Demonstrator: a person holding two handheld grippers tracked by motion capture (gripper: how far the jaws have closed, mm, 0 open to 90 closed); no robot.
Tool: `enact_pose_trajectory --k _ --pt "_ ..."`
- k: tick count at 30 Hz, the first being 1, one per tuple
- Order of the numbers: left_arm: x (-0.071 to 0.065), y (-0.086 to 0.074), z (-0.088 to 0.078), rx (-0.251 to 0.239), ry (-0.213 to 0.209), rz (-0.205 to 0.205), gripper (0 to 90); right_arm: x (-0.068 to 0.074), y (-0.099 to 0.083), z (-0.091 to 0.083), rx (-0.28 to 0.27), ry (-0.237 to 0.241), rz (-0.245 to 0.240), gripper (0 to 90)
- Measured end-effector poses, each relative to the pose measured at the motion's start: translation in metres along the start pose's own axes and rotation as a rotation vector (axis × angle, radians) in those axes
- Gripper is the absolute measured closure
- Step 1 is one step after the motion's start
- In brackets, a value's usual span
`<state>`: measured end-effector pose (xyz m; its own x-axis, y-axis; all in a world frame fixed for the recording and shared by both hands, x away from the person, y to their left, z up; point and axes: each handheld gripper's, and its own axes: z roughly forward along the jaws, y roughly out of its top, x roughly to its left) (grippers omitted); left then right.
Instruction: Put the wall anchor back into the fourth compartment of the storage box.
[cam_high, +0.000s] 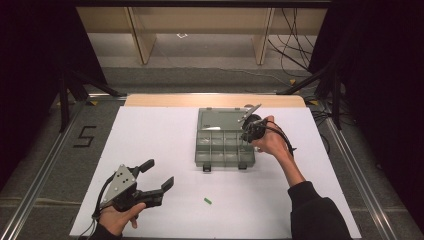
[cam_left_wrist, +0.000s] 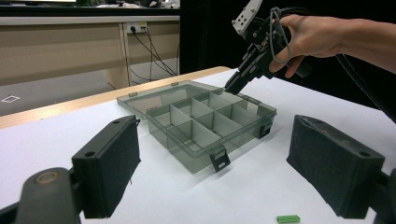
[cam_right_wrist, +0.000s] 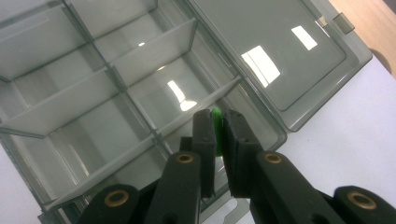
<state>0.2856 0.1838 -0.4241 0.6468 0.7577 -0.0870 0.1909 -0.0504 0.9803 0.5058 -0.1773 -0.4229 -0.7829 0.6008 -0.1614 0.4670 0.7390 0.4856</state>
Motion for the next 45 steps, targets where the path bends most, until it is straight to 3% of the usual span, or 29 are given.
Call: enact_pose_trajectory --k 3,5,9,15,23,30,32,43,45 --pt "0.0 0.0 0.001 -0.007 -0.004 -0.001 15.9 -0.001 -0.001 0.002 0.005 0.002 0.011 82.2" --pt "0.0 0.0 -0.001 0.003 0.003 0.0 15.9 -0.002 -0.001 0.003 0.001 -0.007 0.046 67.5" --pt "0.0 0.0 0.0 0.004 0.0 0.001 15.9 0.0 0.002 -0.001 -0.028 -0.014 0.078 50.6" --pt "0.0 0.0 0.0 0.001 0.001 -0.002 15.9 0.006 0.007 -0.008 -0.056 -0.023 0.08 39.8" --pt "0.0 0.0 -0.001 0.003 0.0 -0.001 15.9 0.017 0.011 -0.013 -0.06 -0.017 0.053 34.1" --pt "0.0 0.0 -0.001 0.001 0.001 0.0 15.9 0.035 0.017 -0.027 -0.085 0.007 0.034 30.4" --pt "0.0 0.001 -0.001 0.002 0.001 0.003 15.9 0.044 0.019 -0.032 -0.106 0.0 -0.009 30.3" --pt "0.0 0.0 -0.001 0.002 0.0 0.004 15.9 0.074 0.024 -0.04 -0.15 0.082 -0.052 29.4" --pt "-0.001 0.0 -0.001 0.0 0.007 -0.021 15.9 0.082 0.025 -0.04 -0.149 0.091 -0.068 29.5"
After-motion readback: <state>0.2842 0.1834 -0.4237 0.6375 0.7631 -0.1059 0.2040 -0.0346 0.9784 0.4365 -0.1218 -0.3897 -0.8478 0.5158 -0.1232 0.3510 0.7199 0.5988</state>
